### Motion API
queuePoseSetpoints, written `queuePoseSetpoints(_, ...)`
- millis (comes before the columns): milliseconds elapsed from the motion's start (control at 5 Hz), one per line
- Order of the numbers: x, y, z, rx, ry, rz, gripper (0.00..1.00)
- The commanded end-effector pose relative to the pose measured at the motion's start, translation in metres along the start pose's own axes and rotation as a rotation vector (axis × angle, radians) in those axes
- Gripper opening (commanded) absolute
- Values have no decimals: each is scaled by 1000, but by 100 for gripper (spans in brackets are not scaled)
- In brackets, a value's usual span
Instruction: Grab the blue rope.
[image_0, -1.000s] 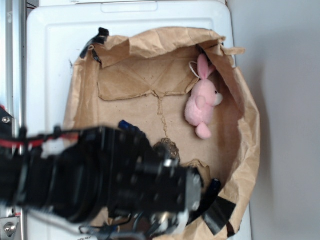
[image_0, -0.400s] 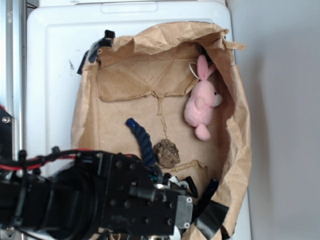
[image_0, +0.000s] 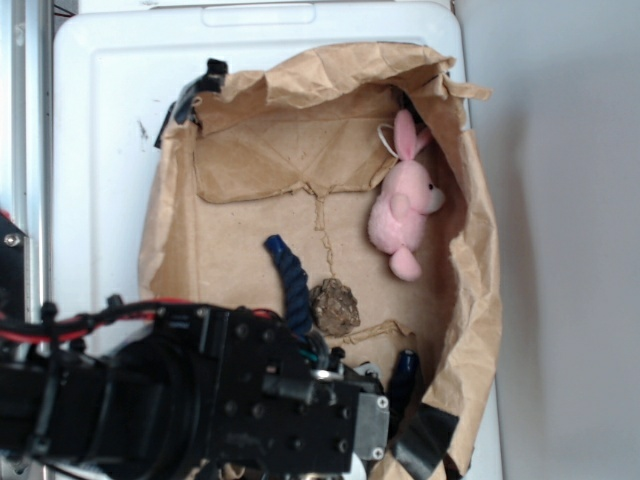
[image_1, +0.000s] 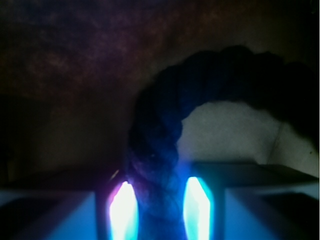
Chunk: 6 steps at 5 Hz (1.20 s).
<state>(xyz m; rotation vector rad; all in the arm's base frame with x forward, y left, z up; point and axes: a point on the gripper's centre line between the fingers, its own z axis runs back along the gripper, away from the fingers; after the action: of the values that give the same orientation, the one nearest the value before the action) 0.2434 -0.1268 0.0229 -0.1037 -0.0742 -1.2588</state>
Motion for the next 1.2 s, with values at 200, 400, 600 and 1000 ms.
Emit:
queuePoseSetpoints(200,-28,30,64,97,-86,85,0)
queuePoseSetpoints(400,-55,38,95,98,-125,147,0)
queuePoseSetpoints(600,-66,41,121,109,-137,203,0)
queuePoseSetpoints(1000,-83,15,158,150,16,443,0)
